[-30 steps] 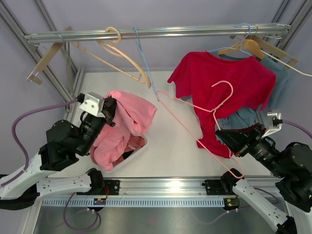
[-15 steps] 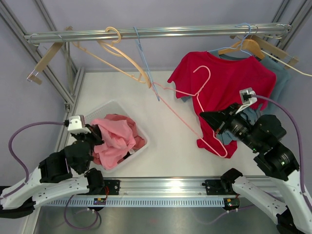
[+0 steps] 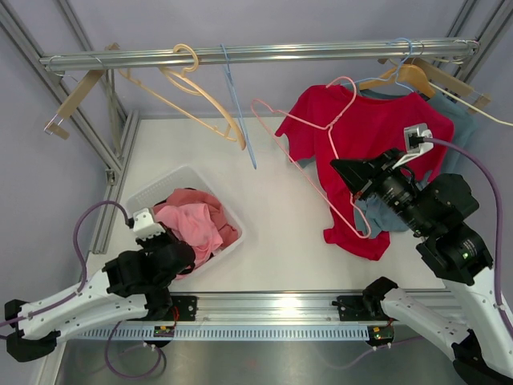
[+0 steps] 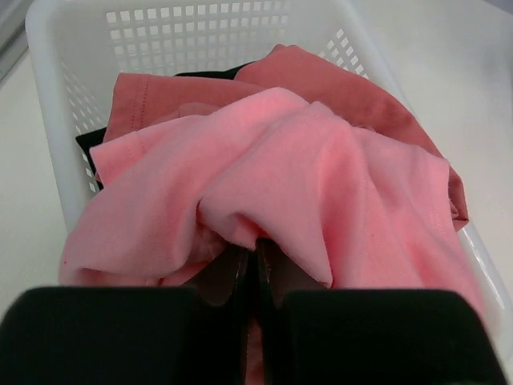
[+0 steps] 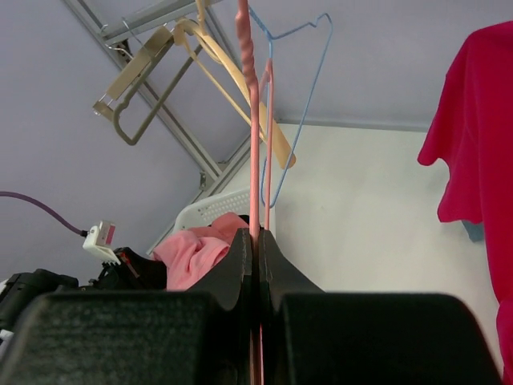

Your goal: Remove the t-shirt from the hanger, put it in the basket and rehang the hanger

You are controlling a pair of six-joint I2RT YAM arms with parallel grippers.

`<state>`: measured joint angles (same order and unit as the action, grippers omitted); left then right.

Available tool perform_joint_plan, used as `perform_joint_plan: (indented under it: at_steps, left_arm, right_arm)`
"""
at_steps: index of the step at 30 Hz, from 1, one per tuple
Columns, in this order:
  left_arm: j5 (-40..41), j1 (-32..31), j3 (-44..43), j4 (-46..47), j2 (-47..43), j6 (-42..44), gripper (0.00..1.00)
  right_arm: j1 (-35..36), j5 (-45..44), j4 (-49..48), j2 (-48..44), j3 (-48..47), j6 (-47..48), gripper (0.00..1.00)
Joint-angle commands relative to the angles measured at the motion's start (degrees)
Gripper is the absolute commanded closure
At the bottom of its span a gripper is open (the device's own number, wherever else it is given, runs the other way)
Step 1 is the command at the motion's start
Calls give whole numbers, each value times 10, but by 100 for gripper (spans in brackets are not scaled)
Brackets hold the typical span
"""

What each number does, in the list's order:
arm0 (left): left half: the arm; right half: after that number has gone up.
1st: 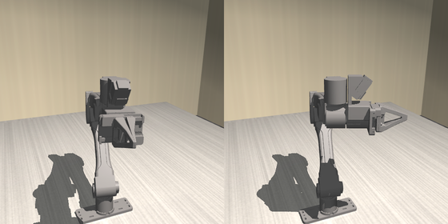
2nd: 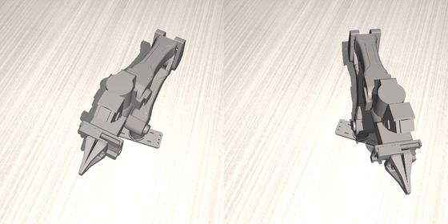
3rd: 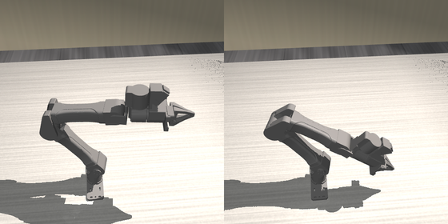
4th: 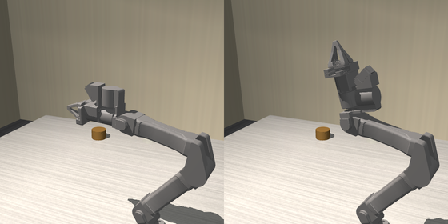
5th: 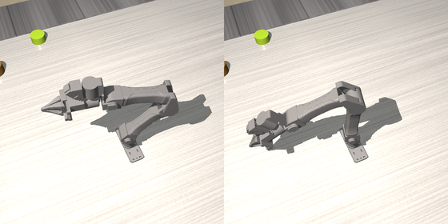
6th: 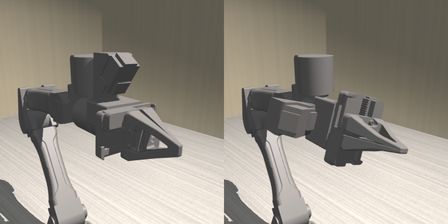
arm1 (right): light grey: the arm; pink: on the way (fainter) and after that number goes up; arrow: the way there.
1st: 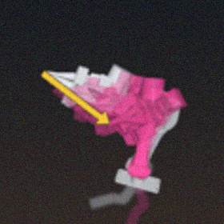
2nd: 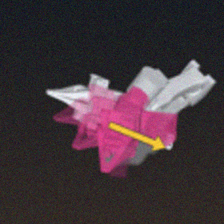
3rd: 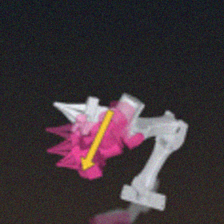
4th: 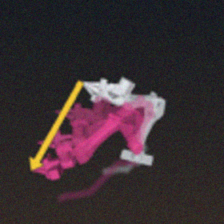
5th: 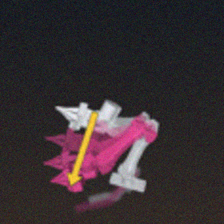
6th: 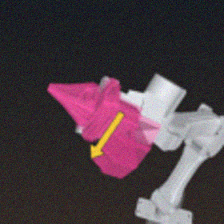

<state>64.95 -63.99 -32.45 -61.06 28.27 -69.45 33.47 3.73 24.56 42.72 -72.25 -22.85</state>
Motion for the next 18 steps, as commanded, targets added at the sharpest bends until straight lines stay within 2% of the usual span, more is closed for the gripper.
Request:
perform_joint_plan:
  at_steps: [1,2,3,6,8,15,18]
  left_arm:
    - [26,3,-7,0,-10,-66,82]
    - [22,3,-14,0,-15,-50,69]
    - [9,4,-23,1,-29,-40,41]
    - [-32,3,-72,2,-70,8,5]
    - [-55,3,-106,2,-88,44,1]
    - [-140,2,-158,2,-103,89,1]
    - [-114,3,-161,3,-79,105,1]
  right_arm:
    - [1,23,-47,1,-38,1,100]
    - [1,20,-43,3,-41,7,100]
    - [1,-1,-31,14,-49,14,100]
    - [1,-66,3,46,-54,39,100]
    - [1,-80,6,63,-50,48,100]
    - [0,-115,-13,149,-75,75,100]
    - [1,-109,-16,189,-112,82,100]
